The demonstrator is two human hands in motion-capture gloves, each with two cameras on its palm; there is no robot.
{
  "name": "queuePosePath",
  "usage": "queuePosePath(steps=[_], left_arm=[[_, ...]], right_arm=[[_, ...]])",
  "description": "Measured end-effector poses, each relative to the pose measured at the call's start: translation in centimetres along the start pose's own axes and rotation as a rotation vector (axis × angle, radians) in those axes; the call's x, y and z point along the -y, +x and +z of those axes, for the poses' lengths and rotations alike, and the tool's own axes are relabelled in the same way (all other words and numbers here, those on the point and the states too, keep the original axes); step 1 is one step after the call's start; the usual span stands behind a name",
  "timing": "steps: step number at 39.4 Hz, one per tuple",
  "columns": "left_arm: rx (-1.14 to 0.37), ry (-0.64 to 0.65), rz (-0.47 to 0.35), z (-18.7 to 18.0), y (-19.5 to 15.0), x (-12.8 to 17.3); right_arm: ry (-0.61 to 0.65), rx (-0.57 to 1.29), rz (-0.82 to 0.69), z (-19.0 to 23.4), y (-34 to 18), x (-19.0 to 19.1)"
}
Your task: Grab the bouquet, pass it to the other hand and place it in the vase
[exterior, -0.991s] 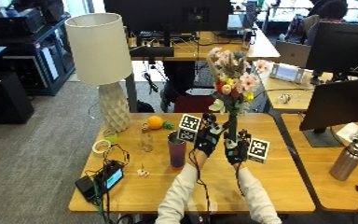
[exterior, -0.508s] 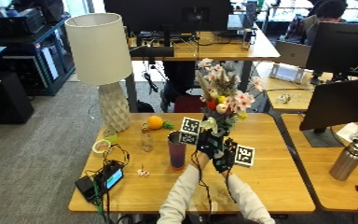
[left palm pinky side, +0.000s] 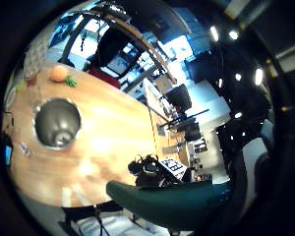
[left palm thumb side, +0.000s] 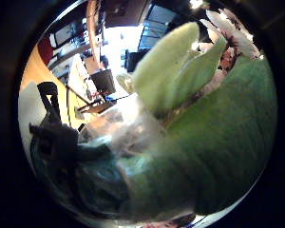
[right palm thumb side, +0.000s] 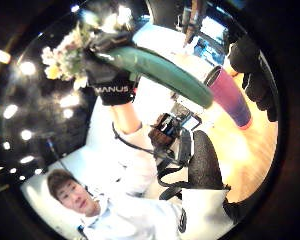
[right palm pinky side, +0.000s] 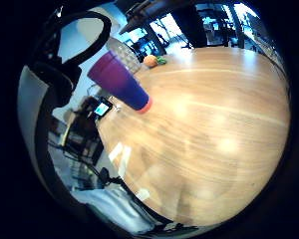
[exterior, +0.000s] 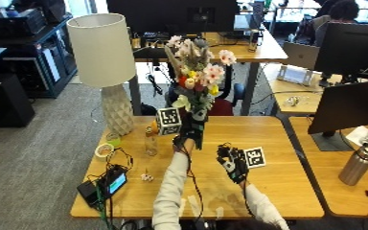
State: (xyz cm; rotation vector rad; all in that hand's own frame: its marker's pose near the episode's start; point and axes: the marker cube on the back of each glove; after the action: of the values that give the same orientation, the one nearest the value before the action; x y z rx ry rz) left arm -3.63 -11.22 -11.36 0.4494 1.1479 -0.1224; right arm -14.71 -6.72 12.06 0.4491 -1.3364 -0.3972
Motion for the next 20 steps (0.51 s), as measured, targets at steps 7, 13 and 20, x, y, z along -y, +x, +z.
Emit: queuePosePath(steps=[7, 13, 20], left_arm=[[-0.097, 0.156, -0.015, -1.9, 4.1, 4.7], [-0.082, 0.211, -0.029, -3.2, 2.6, 6.1], [-0.07, 0.269, -0.075, -4.0, -2.3, 7.8]], right_arm=[[0.057, -0.141, -0.093, -2.0, 1.9, 1.1], [0.067, -0.005, 0.03, -2.7, 1.3, 0.7], [0.111, -0.053, 0.008, -4.2, 3.3, 0.4]])
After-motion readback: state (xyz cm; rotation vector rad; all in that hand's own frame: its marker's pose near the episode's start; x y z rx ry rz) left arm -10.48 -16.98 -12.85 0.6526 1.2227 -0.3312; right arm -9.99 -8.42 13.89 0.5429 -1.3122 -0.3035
